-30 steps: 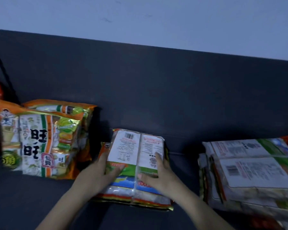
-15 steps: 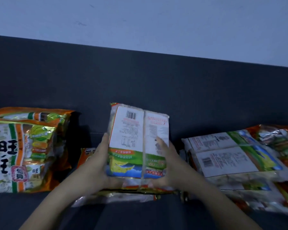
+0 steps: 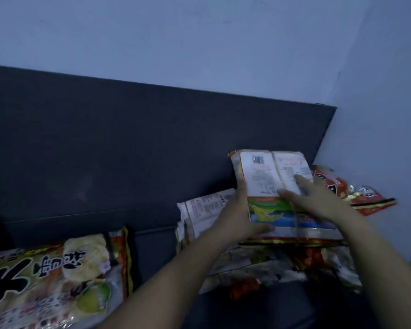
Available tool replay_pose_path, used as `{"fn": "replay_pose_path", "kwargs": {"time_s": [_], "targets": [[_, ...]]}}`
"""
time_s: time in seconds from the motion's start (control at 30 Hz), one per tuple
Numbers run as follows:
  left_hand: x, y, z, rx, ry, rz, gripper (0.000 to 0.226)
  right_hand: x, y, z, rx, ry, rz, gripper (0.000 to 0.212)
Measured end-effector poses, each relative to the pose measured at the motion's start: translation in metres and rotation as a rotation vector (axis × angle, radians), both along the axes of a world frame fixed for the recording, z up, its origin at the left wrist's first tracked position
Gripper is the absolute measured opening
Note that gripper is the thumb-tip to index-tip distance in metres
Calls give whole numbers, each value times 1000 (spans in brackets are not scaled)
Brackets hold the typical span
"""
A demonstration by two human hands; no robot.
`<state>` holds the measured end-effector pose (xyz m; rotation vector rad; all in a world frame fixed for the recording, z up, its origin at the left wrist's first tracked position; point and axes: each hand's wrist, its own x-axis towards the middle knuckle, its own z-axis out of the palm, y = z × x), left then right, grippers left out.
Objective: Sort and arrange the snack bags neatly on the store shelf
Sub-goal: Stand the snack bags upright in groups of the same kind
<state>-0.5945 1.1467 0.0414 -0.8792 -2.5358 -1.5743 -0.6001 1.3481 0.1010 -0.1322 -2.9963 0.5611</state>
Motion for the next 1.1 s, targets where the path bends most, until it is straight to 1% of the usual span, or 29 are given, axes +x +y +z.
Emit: {"fn": "replay_pose_path", "kwargs": {"time_s": [0.07, 0.13, 0.17, 0.23, 0.3, 0.4, 0.5, 0.6, 0.67, 0.73, 0.77, 0.8, 0.87, 0.9, 0.93, 1.0, 1.03, 1.07, 1.1], "targets": [[-12, 12, -17, -148, -23, 53, 123, -10, 9, -28, 141, -42, -99, 100], [-18, 17, -22, -223, -33, 112, 123, -13, 7, -39, 229, -15, -93, 110], [-19, 18, -23, -254, -21, 126, 121, -14, 5, -40, 237, -16, -106, 107], [-17, 15, -20, -320, -9, 155, 119, -16, 1, -34, 211, -29, -138, 91], [-15, 9, -19, -323, 16, 157, 123, -15, -5, -32, 230, -22, -168, 80], [-10, -11, -16, -297, -14, 151, 123, -14, -26, -27, 296, 70, -157, 71], [3, -44, -13, -335, -55, 161, 112, -13, -55, -19, 333, 144, -90, 67], [21, -88, -14, -350, -65, 215, 98, -9, -96, -14, 283, 163, 0, 64], [38, -124, -20, -363, -85, 272, 91, -1, -129, -15, 269, 268, 101, 61], [58, -166, -32, -416, -78, 380, 86, 13, -168, -21, 243, 393, 299, 59], [70, -189, -41, -457, -92, 454, 87, 21, -189, -27, 207, 406, 417, 57], [81, -213, -52, -506, -113, 540, 89, 28, -211, -37, 158, 381, 532, 55], [106, -257, -76, -599, -152, 723, 97, 39, -252, -60, 89, 210, 696, 54], [123, -273, -86, -567, -121, 811, 94, 41, -272, -72, 85, 104, 743, 52], [139, -285, -97, -466, -36, 888, 81, 39, -291, -85, 84, 12, 781, 50], [172, -295, -112, -207, 80, 993, 29, 32, -322, -107, 41, -130, 816, 43], [185, -295, -116, -115, 91, 1024, 14, 26, -336, -117, 12, -174, 820, 41], [196, -294, -120, -67, 51, 1031, 8, 20, -348, -126, 4, -189, 834, 41], [203, -294, -121, -41, -10, 1017, 8, 14, -360, -133, 22, -185, 847, 43]]}}
